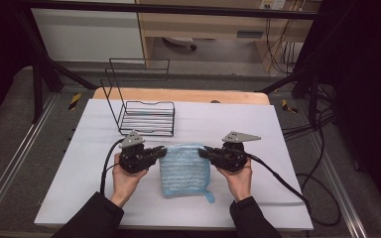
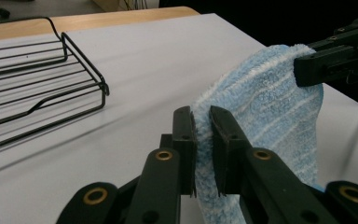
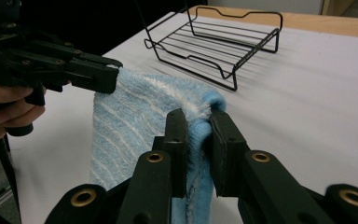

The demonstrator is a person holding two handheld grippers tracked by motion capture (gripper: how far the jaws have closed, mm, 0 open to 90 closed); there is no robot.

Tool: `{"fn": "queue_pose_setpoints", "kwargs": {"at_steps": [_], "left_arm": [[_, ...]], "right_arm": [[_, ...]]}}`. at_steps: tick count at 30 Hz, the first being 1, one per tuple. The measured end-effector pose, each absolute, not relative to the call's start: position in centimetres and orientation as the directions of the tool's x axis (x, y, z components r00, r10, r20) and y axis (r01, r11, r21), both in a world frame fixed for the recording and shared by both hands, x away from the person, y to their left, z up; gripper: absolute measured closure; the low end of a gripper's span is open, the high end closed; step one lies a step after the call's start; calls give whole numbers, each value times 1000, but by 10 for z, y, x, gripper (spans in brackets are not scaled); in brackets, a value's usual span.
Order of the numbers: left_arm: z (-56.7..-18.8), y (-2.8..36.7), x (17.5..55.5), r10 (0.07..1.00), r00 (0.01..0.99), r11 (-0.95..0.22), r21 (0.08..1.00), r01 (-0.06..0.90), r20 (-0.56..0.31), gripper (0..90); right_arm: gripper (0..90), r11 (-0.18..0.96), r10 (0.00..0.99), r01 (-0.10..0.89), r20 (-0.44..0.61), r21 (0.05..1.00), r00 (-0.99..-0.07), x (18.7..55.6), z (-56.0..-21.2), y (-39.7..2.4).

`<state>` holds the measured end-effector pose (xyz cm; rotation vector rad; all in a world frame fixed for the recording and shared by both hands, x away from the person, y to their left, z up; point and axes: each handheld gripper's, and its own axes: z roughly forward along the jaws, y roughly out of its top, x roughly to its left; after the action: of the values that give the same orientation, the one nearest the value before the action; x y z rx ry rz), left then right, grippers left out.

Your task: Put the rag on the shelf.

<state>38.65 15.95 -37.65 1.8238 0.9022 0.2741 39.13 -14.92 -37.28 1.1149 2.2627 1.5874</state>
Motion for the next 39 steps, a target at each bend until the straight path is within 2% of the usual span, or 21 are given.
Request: {"fn": "queue_pose_setpoints", "kwargs": {"at_steps": [39], "left_arm": [[-319, 175, 358, 682, 713, -41, 965, 260, -163, 804]], "right_arm": [[788, 71, 638, 222, 127, 973, -759, 356, -315, -142]]}}
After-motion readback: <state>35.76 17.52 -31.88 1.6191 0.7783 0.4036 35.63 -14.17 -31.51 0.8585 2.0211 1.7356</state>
